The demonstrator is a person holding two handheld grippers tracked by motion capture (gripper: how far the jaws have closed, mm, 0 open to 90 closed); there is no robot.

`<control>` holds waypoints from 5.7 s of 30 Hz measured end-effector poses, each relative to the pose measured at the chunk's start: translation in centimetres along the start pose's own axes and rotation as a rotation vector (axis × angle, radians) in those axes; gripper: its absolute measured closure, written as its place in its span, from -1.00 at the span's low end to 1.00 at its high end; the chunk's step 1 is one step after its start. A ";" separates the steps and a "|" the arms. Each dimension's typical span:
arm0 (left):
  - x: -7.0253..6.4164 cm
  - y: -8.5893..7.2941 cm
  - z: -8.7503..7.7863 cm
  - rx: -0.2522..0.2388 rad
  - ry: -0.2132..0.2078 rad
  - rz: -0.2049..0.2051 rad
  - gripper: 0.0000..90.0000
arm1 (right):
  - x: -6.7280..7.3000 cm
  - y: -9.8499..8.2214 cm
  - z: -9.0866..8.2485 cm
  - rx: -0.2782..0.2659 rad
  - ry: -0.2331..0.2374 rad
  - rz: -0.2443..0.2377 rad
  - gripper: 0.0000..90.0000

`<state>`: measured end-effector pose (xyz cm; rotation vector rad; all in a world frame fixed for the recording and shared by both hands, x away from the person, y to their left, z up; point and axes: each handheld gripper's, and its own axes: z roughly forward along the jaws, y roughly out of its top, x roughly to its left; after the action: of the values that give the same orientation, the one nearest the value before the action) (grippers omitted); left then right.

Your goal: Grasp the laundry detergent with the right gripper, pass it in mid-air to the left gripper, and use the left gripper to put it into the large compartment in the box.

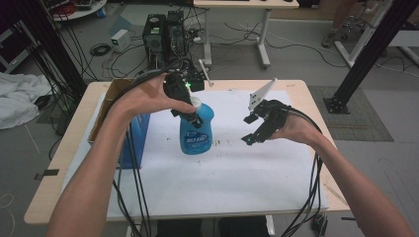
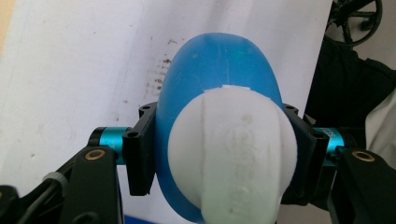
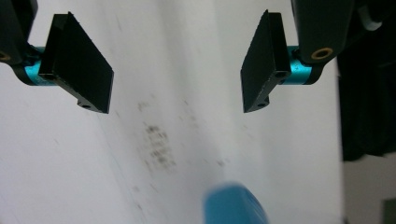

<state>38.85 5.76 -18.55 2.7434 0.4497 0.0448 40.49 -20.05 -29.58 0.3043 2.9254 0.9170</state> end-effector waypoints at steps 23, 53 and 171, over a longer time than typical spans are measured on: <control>3.3 -4.6 -12.5 0.022 0.204 -0.402 -0.15 | -1.4 -5.6 -3.3 0.166 -0.174 0.136 -0.52; 6.2 -12.7 -13.6 0.034 0.310 -0.737 -0.15 | -1.0 -7.3 -3.1 0.237 -0.229 0.168 -0.57; 9.2 -18.6 0.8 0.260 0.235 -0.582 -0.28 | 0.0 -9.4 0.8 0.272 -0.181 0.214 -0.57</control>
<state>41.99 24.78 -26.14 2.7427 1.3857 0.1708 39.00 -27.14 -35.57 0.6883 2.8818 0.4757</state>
